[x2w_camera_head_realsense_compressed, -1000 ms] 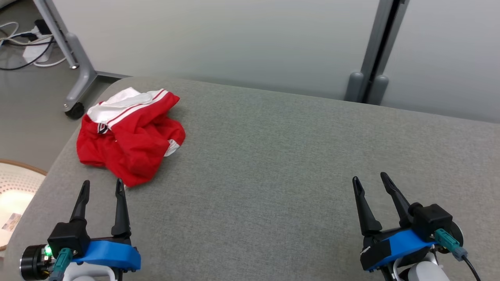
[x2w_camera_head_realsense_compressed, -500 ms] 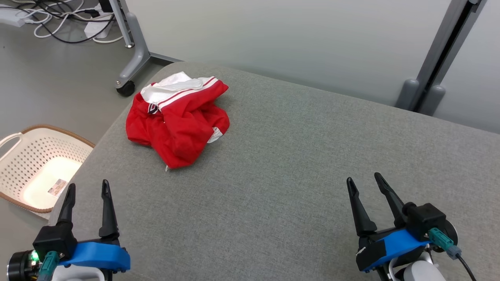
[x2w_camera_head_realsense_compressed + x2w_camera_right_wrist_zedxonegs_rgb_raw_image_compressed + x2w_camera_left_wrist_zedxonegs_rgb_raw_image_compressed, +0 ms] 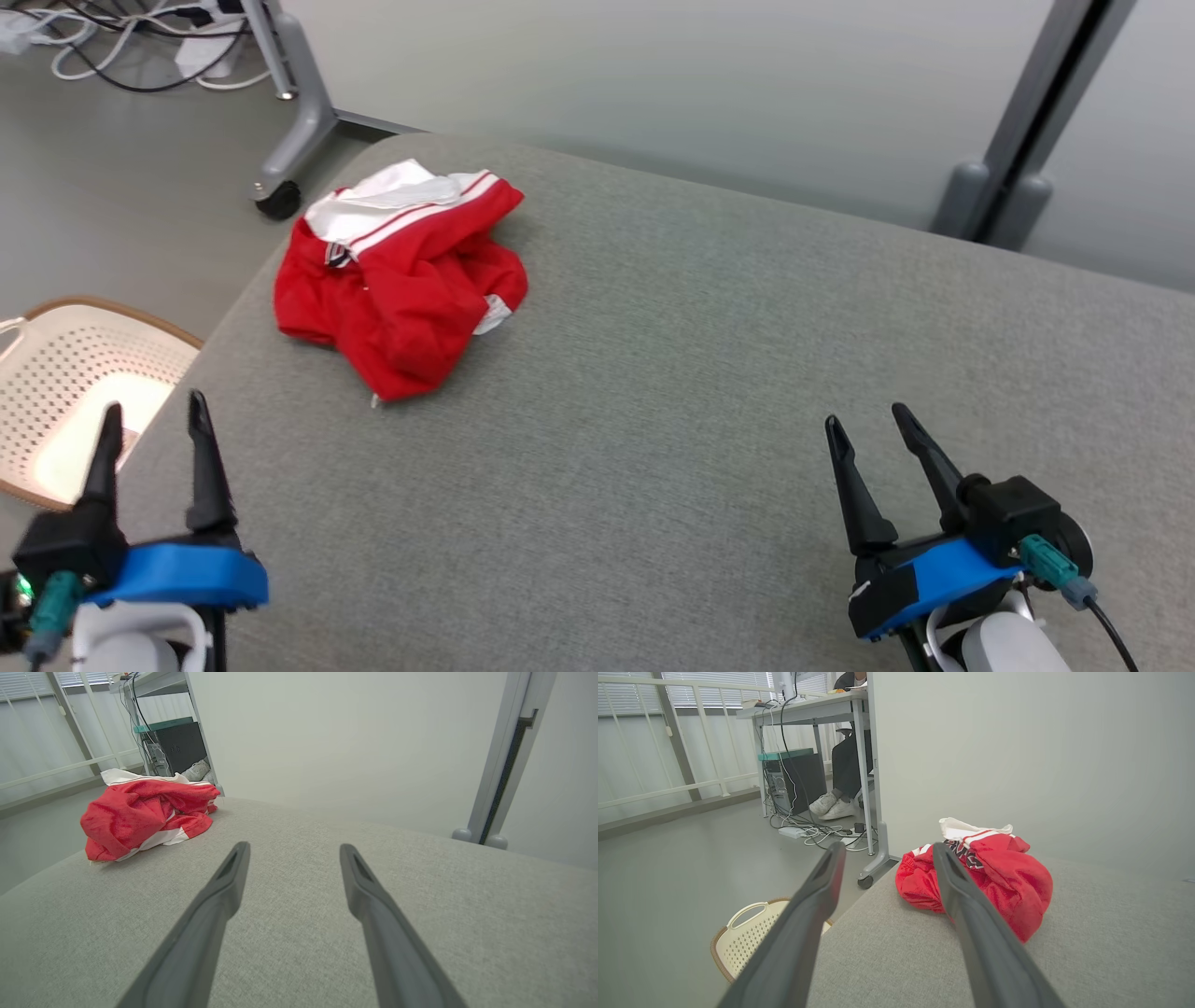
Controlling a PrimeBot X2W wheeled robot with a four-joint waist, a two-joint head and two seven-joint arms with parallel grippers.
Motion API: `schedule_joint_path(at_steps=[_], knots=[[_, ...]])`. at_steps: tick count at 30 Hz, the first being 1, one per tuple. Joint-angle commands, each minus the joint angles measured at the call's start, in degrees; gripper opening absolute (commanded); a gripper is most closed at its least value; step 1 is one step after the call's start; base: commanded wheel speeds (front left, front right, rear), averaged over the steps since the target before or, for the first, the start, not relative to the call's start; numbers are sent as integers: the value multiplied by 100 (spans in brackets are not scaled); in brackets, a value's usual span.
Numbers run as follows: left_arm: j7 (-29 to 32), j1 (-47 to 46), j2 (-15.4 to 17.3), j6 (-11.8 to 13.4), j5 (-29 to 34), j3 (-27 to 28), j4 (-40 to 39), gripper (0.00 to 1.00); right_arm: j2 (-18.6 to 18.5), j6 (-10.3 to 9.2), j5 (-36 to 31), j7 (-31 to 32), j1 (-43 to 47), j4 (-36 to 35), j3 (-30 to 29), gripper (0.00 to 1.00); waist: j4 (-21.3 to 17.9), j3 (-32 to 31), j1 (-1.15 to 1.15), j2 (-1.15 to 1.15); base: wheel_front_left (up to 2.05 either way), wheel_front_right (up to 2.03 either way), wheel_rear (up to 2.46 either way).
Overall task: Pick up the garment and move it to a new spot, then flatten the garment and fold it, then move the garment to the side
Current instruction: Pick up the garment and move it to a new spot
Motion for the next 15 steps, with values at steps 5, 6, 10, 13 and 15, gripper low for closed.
schedule_joint_path(at_steps=[5, 6, 10, 13, 15], knots=[[-16, -687, 328, -77, -159, 207, 45, 100, -32, 3, -201, -24, -244, -67, -59, 100, -351, 282, 0, 0, 0, 0, 0], [-16, -800, 401, -98, -171, 247, 69, 100, -32, 3, -234, -24, -283, -83, -42, 100, -431, 361, 0, 0, 0, 0, 0], [-16, -1251, 665, -140, -335, 479, 85, 100, -33, 2, -381, -24, -448, -170, -80, 100, -786, 698, 0, 0, 0, 0, 0], [-15, -1546, 901, -176, -384, 557, 164, 100, -28, 2, -471, -24, -566, -278, -155, 100, -1047, 968, 0, 0, 0, 0, 0], [-16, -1780, 1082, -213, -447, 605, 265, 100, -30, 2, -535, -22, -615, -364, -204, 100, -1210, 1156, 0, 0, 0, 0, 0]])
